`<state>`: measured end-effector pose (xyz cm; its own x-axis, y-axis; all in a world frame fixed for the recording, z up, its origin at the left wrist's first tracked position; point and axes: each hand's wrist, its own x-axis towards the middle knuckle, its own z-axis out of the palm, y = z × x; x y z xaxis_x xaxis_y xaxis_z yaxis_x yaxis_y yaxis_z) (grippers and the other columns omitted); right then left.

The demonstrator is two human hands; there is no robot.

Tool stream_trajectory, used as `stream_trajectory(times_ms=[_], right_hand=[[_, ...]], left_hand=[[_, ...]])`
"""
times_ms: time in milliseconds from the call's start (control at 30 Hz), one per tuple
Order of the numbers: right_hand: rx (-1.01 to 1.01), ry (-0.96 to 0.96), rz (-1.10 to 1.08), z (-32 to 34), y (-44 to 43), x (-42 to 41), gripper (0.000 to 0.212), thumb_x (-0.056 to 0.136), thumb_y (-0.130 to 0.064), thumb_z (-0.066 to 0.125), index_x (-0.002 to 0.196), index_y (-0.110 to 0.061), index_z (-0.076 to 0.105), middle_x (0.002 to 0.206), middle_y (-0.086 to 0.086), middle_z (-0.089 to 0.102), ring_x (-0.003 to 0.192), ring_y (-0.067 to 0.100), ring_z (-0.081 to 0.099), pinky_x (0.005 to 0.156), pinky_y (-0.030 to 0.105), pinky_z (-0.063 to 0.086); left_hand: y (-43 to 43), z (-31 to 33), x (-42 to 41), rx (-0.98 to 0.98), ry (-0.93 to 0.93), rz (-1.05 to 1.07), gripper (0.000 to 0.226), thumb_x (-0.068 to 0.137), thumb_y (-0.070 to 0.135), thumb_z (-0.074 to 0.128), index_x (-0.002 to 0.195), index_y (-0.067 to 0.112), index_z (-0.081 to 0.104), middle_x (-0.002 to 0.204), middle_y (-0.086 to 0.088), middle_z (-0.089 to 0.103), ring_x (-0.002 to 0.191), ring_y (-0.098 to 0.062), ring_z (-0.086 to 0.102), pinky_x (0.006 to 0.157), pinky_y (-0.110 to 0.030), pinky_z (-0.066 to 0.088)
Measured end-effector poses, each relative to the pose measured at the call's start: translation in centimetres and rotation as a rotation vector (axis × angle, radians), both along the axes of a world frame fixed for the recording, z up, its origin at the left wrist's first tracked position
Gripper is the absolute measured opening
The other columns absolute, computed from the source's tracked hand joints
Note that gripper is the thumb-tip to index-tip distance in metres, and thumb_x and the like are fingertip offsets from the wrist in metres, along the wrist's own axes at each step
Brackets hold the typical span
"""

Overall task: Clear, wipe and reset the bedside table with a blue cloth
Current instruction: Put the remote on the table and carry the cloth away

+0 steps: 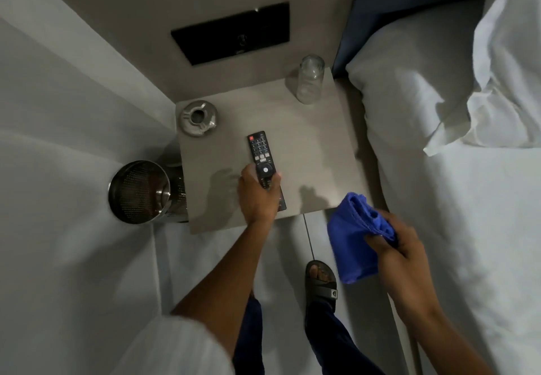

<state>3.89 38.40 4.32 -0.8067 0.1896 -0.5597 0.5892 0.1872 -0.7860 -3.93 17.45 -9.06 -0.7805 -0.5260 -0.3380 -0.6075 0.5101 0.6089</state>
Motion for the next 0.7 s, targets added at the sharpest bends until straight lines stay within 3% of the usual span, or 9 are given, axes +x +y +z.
stream_trajectory(times_ms=[67,133,233,300,367,500,567,633,700], right_hand=[[-0.231,-0.071,-0.138,2.4,-0.9,-0.6,0.034,0.09,-0.002,0.055,0.101,-0.033,0.065,0.11,0.007,0.068,0.097,0.026,0.066,0.088,0.051,0.054],[-0.41,-0.139,-0.202,4.6,-2.3,-0.9,0.029,0.088,-0.002,0.057,0.107,-0.022,0.065,0.111,0.01,0.071,0.1,0.03,0.068,0.089,0.05,0.052],[-0.504,-0.145,-0.071,8.6,-4.9,-0.8,0.029,0.086,0.0,0.062,0.112,-0.013,0.064,0.114,0.01,0.072,0.101,0.029,0.069,0.086,0.045,0.055],[-0.477,-0.129,0.095,11.3,-6.6,0.1,0.03,0.085,-0.004,0.065,0.113,-0.015,0.064,0.112,0.006,0.073,0.099,0.025,0.071,0.081,0.041,0.057],[-0.46,-0.132,0.248,13.5,-8.5,1.2,0.032,0.087,-0.015,0.066,0.117,-0.024,0.063,0.111,-0.002,0.073,0.097,0.019,0.072,0.075,0.038,0.059],[-0.344,-0.171,0.473,16.1,-14.1,4.7,0.026,0.092,-0.032,0.06,0.117,-0.038,0.056,0.109,-0.008,0.071,0.092,0.019,0.072,0.073,0.047,0.062],[-0.295,-0.16,0.548,16.0,-16.8,6.5,0.033,0.094,-0.031,0.057,0.126,-0.031,0.051,0.114,-0.001,0.068,0.095,0.023,0.07,0.069,0.045,0.062],[-0.261,-0.146,0.66,16.3,-20.9,8.8,0.03,0.096,-0.02,0.056,0.124,-0.029,0.05,0.108,-0.004,0.067,0.091,0.018,0.068,0.059,0.031,0.061],[-0.21,-0.144,0.823,16.6,-25.6,11.7,0.026,0.096,-0.009,0.055,0.114,-0.027,0.057,0.101,-0.006,0.069,0.088,0.017,0.068,0.065,0.038,0.061]], left_hand=[[-0.2,5.2,2.9,0.348,-0.029,0.032,0.035,0.089,0.049,0.06,0.105,0.018,0.06,0.107,-0.008,0.071,0.089,-0.019,0.067,0.068,-0.017,0.047],[-0.1,11.3,6.0,0.743,-0.202,0.124,0.037,0.093,0.054,0.048,0.102,0.022,0.064,0.092,-0.002,0.074,0.077,-0.015,0.068,0.067,-0.027,0.054],[-1.5,19.3,10.4,1.027,-0.131,0.137,0.044,0.089,0.06,0.05,0.111,0.025,0.065,0.099,-0.001,0.076,0.091,-0.021,0.073,0.079,-0.037,0.059],[-3.3,23.5,13.2,1.012,-0.016,0.132,0.043,0.084,0.044,0.068,0.123,0.028,0.059,0.112,-0.001,0.075,0.103,-0.019,0.071,0.083,-0.035,0.058],[-5.2,26.1,15.5,0.955,0.066,0.151,0.058,0.079,0.024,0.078,0.13,0.033,0.052,0.114,-0.004,0.073,0.105,-0.021,0.07,0.085,-0.039,0.059],[-9.7,28.7,20.8,0.841,0.116,0.194,0.072,0.07,0.022,0.081,0.13,0.042,0.047,0.114,-0.006,0.071,0.105,-0.02,0.069,0.085,-0.038,0.059],[-11.8,29.0,23.7,0.78,0.096,0.242,0.077,0.067,0.023,0.081,0.132,0.042,0.045,0.116,-0.005,0.068,0.106,-0.02,0.068,0.084,-0.037,0.059],[-14.6,29.8,27.8,0.703,0.085,0.309,0.081,0.068,0.02,0.076,0.137,0.041,0.04,0.12,-0.005,0.064,0.108,-0.021,0.066,0.085,-0.037,0.059],[-17.7,30.2,32.6,0.608,0.107,0.403,0.081,0.074,0.013,0.072,0.139,0.041,0.032,0.121,-0.004,0.063,0.105,-0.018,0.065,0.083,-0.032,0.059]])
